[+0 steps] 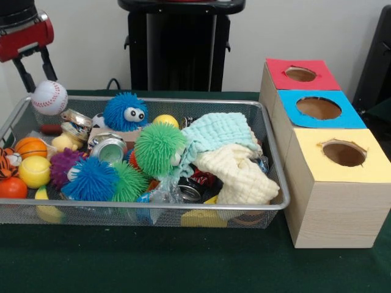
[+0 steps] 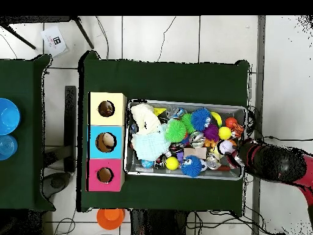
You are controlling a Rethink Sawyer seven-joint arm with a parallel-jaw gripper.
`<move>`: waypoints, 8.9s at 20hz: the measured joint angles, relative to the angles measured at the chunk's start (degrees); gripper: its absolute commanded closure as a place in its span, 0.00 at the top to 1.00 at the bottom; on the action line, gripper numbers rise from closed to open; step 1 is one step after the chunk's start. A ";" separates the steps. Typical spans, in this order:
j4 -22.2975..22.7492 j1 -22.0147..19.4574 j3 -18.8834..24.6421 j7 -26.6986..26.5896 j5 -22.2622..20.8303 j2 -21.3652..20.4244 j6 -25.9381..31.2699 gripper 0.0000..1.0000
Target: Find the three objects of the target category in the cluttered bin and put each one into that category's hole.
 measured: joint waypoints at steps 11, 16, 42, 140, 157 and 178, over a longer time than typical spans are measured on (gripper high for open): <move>1.01 0.06 2.07 0.00 2.68 0.24 -5.76 0.00; 1.29 0.10 2.17 0.00 2.59 2.10 -13.97 0.00; 1.63 6.20 1.08 0.00 -1.35 9.00 -25.35 1.00; 13.96 -8.42 11.14 0.01 -4.69 35.51 -28.77 1.00; 13.95 -2.00 7.79 0.01 -5.28 33.10 -30.25 1.00; 13.94 -4.25 7.61 0.01 -8.25 35.72 -33.91 0.00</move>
